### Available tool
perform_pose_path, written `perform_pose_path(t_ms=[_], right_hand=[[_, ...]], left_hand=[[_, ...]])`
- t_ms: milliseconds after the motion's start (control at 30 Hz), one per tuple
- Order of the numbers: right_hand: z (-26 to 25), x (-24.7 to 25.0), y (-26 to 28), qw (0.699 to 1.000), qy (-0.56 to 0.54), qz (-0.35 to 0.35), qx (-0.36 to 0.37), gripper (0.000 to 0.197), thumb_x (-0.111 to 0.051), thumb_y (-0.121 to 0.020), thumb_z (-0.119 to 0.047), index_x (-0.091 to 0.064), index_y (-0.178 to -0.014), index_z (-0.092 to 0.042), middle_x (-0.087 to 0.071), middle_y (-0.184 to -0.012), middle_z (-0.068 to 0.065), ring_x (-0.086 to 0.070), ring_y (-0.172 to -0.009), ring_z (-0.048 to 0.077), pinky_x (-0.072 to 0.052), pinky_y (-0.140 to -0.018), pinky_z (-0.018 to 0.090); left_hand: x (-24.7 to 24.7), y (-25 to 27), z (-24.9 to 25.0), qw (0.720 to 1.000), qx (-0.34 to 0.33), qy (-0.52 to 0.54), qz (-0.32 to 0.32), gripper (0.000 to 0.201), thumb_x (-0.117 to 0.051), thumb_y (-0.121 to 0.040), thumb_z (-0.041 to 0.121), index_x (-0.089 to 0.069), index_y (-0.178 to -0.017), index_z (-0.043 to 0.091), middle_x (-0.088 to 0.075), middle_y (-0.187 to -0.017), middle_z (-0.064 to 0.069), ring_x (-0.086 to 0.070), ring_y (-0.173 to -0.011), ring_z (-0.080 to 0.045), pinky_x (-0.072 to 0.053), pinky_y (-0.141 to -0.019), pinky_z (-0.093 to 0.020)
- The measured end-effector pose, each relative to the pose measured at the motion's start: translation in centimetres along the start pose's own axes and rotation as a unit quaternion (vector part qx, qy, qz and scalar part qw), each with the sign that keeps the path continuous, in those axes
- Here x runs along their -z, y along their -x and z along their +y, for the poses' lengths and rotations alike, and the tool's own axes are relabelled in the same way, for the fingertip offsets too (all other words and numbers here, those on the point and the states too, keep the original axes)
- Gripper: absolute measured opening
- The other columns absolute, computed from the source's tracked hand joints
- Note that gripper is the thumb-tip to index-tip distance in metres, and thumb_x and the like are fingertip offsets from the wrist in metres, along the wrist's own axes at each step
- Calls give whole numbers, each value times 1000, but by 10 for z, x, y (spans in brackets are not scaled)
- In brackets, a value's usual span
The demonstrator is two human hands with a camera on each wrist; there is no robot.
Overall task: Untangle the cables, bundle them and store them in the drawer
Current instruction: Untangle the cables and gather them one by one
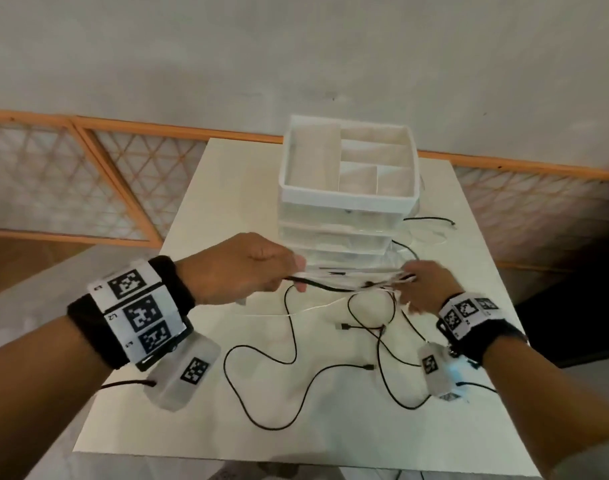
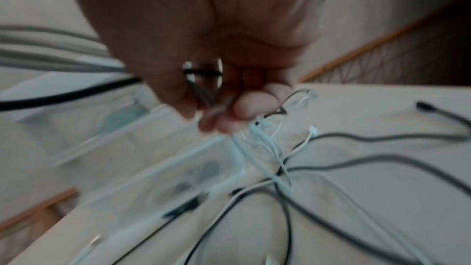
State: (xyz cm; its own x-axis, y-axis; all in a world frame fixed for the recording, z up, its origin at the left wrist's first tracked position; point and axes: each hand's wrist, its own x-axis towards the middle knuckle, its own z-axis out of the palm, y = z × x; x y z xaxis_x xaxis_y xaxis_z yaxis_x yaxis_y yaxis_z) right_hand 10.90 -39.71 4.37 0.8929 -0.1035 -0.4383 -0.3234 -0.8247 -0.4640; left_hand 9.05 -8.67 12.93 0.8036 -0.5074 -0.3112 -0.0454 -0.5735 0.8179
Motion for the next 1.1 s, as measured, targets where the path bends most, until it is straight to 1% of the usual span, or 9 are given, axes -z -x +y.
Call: perform_pose_path(t_ms=[67, 133, 300, 467, 567, 667, 833, 933, 1100], right_hand=[[9, 15, -3, 976, 16, 216, 35, 14, -63, -87, -13, -69, -98, -19, -74, -84, 9, -69, -82, 32, -53, -75, 34], [5, 11, -2, 956, -74, 271, 87, 28, -65, -88, -15, -66, -114, -26, -71, -92, 8, -66, -85, 28, -46, -76, 27], [7, -53, 2, 988, -40, 150, 20, 80, -67, -85, -11, -26, -151, -30, -65, -122, 12, -61, -113, 36, -48, -97, 40], [-24, -132, 29, 994, 21, 20, 106, 21, -57, -89, -39, -62, -109, -36, -69, -75, -5, -68, -89, 25, -52, -82, 30], [-39, -175, 31, 986, 56, -111, 115, 36, -38, -86, -65, -62, -106, -47, -71, -96, -3, -66, -98, 25, -51, -91, 34], [-48, -190, 29, 978, 110, -133, 120, 51, -37, -90, -64, -67, -87, -23, -67, -99, 7, -62, -97, 30, -47, -83, 33], [-64, -120, 32, 987, -22, 21, 157, 9, -68, -86, -21, -74, -80, -20, -73, -79, -3, -63, -75, 13, -49, -78, 24], [-77, -57, 39, 951, -175, 162, 198, 29, -58, -89, 0, -72, -84, -25, -74, -77, -6, -71, -62, 13, -56, -67, 25], [-91, 1, 64, 893, -275, 243, 261, 26, -50, -100, -9, -68, -105, -27, -75, -93, -7, -68, -53, 19, -55, -52, 29]], left_hand=[[-7, -2, -26, 991, 49, -115, -43, 32, -44, -100, 44, -74, -96, 31, -49, -58, 9, -42, -52, -6, -35, -53, -12], [-22, -9, -52, 975, 96, -195, -39, 30, -43, -101, 34, -72, -97, 29, -57, -63, 10, -51, -61, -7, -35, -54, -11], [-49, -17, -92, 960, 152, -219, 83, 26, -45, -100, 24, -69, -89, 26, -60, -85, 3, -52, -82, -21, -34, -69, -27], [-47, -15, -89, 973, 140, -124, 132, 26, -43, -100, 20, -65, -86, 19, -53, -70, 10, -51, -70, -17, -32, -53, -14], [-43, -18, -78, 980, 120, -111, 112, 28, -53, -96, 37, -63, -91, 11, -56, -74, 2, -51, -73, -20, -35, -59, -26], [-38, -17, -69, 981, 109, -114, 112, 35, -56, -94, 44, -57, -81, 11, -55, -72, -1, -50, -70, -21, -33, -59, -31], [-27, -17, -71, 981, 142, -33, 127, 42, -46, -99, 43, -39, -69, 14, -50, -69, -5, -43, -61, -23, -36, -62, -33], [-23, -16, -69, 971, 173, 75, 146, 32, -46, -101, 34, -44, -76, 13, -54, -67, -4, -42, -57, -20, -34, -52, -29], [-14, -17, -52, 952, 169, 181, 180, 22, -45, -102, 24, -51, -86, 10, -68, -74, -8, -52, -55, -15, -35, -47, -26]])
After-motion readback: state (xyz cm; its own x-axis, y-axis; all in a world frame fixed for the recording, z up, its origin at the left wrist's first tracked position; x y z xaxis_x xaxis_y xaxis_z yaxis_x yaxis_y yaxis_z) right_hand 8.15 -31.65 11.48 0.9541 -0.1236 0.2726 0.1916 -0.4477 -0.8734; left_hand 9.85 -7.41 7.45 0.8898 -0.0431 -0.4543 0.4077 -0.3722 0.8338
